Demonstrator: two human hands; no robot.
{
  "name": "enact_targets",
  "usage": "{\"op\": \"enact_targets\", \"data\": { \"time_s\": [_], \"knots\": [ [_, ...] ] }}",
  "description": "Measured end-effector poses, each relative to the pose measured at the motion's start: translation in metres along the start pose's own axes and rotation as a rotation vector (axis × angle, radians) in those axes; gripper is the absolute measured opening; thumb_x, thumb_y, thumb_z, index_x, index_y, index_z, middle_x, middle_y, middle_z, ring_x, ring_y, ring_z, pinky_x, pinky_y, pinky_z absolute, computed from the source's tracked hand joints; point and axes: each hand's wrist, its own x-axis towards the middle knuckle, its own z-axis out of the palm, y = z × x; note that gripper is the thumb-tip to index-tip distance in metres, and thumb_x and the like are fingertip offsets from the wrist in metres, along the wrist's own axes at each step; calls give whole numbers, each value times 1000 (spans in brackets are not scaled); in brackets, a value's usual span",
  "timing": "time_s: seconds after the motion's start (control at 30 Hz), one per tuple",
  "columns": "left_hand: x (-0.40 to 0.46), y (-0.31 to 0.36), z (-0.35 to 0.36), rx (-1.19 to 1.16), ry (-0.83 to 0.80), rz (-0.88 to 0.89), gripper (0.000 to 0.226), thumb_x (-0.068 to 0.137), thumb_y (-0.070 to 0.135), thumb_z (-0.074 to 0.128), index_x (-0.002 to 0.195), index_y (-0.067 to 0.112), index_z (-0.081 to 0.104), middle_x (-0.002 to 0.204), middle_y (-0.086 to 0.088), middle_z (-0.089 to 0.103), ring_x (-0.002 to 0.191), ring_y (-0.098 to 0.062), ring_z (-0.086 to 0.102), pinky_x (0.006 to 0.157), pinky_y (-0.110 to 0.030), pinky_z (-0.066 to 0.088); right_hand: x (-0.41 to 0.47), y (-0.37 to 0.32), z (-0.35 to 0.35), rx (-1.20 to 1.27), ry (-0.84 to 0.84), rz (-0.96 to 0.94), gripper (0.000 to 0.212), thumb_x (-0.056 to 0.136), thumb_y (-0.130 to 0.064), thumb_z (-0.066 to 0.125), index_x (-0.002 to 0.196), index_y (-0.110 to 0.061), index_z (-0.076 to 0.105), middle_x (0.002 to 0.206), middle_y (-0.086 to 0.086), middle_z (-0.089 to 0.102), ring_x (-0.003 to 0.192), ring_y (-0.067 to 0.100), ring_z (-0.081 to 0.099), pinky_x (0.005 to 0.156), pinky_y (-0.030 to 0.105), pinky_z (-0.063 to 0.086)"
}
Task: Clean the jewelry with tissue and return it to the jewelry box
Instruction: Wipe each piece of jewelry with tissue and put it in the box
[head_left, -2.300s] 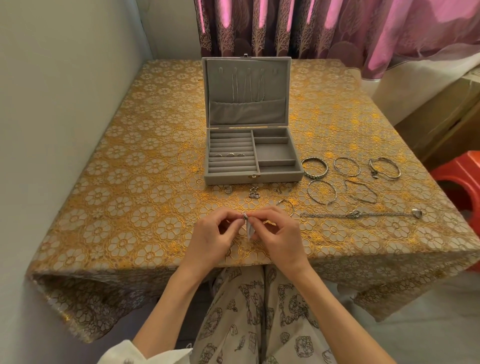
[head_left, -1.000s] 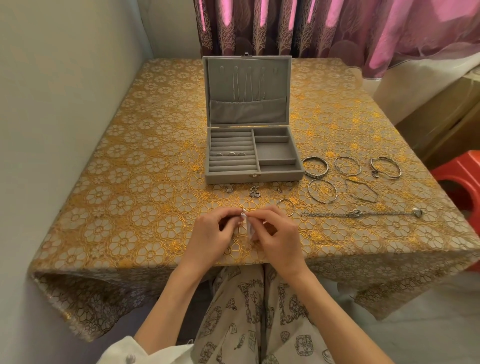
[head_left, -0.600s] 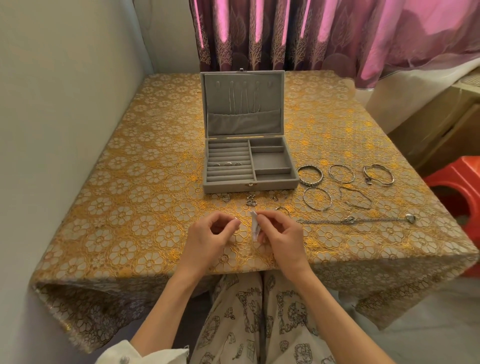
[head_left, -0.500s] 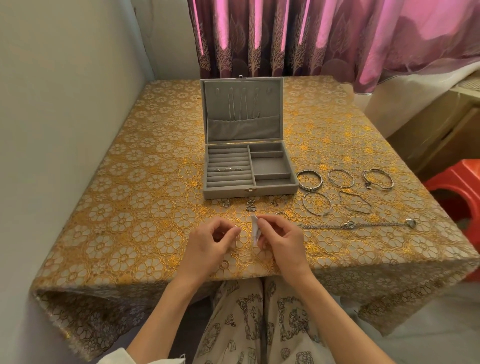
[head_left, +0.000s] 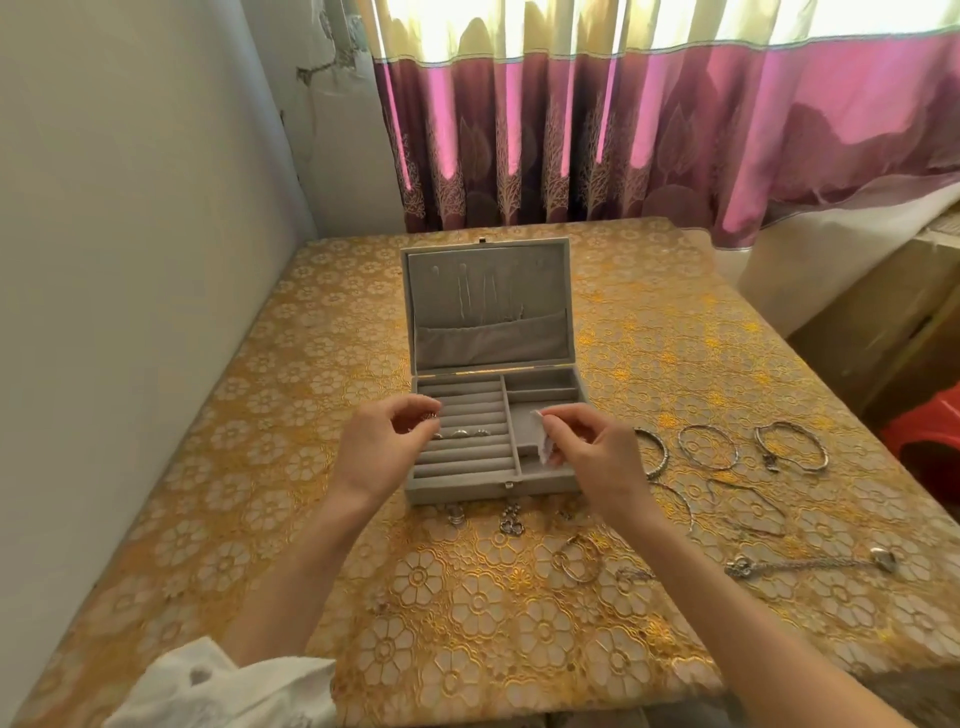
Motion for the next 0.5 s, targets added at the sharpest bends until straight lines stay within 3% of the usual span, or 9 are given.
{"op": "enact_targets", "data": {
  "time_s": [0.17,0.3,0.5],
  "knots": [
    [37,-9,9,203,27,69,8,80,19,71,86,16,68,77,6,64,69,0,56,59,-7,42,41,17,0,-206,21,-104,6,86,-12,62,88,-13,68,68,-4,63,55,6,58,53,15,48],
    [57,-28,18,484,78,185,12,78,28,72,83,20,66,81,1,60,78,-12,54,69,-16,36,52,36,-4,-321,50,-164,9,85,-13,63,91,-11,69,79,-1,64,68,12,59,62,24,51],
    [73,-44,30,780,148,384,15,69,24,79,72,17,67,75,2,64,79,-22,53,66,-36,43,50,44,-5,-341,87,-176,7,84,-14,65,90,-15,69,83,-2,64,77,5,57,67,13,45]
  ]
}}
